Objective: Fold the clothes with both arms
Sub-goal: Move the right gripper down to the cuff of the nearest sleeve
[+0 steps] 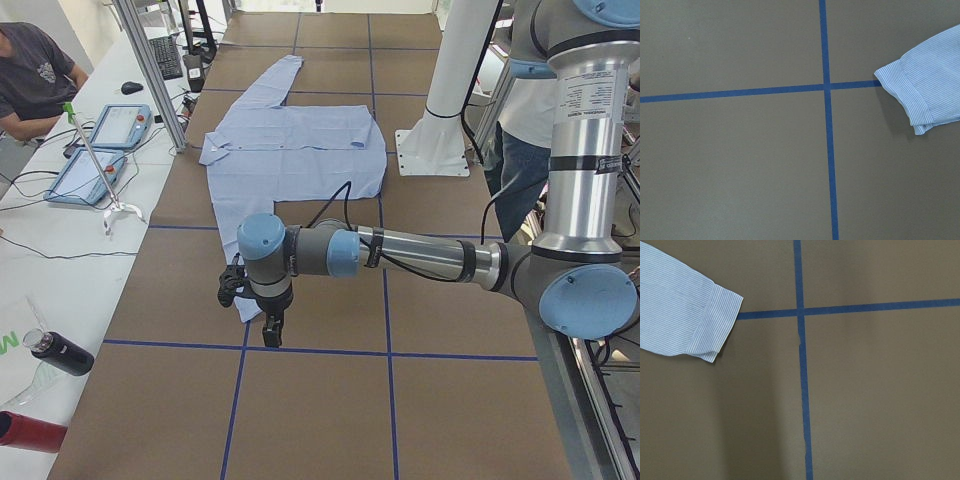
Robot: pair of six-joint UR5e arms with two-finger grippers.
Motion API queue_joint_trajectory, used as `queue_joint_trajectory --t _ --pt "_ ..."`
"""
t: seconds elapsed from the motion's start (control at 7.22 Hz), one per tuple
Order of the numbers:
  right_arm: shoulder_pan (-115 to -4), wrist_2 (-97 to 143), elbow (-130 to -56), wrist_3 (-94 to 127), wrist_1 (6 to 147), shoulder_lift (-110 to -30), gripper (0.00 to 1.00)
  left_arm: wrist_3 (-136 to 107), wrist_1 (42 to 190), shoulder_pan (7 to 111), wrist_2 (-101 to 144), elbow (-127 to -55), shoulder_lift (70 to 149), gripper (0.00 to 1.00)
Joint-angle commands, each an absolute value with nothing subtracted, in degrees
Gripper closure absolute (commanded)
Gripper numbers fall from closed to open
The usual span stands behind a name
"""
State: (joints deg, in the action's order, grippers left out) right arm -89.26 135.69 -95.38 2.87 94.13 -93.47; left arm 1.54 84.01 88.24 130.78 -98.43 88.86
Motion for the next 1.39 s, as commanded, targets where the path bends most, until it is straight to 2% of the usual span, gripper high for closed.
queue_joint_trajectory --t 0.0,0.55,0.69,0.97,1.25 --pt "-89.2 135.6 -95.8 3.1 94.1 -93.3 0.00 1.5 84.0 88.2 130.8 -98.4 88.9 0.01" --pt "-89.1 136.2 -95.2 3.8 94.1 -93.3 0.00 1.5 84.5 88.3 130.3 -100.2 91.6 0.01" --pt "-88.6 136.2 -95.2 3.8 94.1 -93.2 0.00 1.4 84.5 88.4 130.5 -103.3 92.4 0.01" --pt "-85.8 136.8 -94.3 4.0 83.1 -92.1 0.00 1.4 84.6 88.2 131.0 -103.3 95.3 0.01" --pt "-82.7 138.2 -83.3 5.6 68.8 -89.7 0.00 1.7 94.1 88.2 132.4 -102.7 90.6 0.01"
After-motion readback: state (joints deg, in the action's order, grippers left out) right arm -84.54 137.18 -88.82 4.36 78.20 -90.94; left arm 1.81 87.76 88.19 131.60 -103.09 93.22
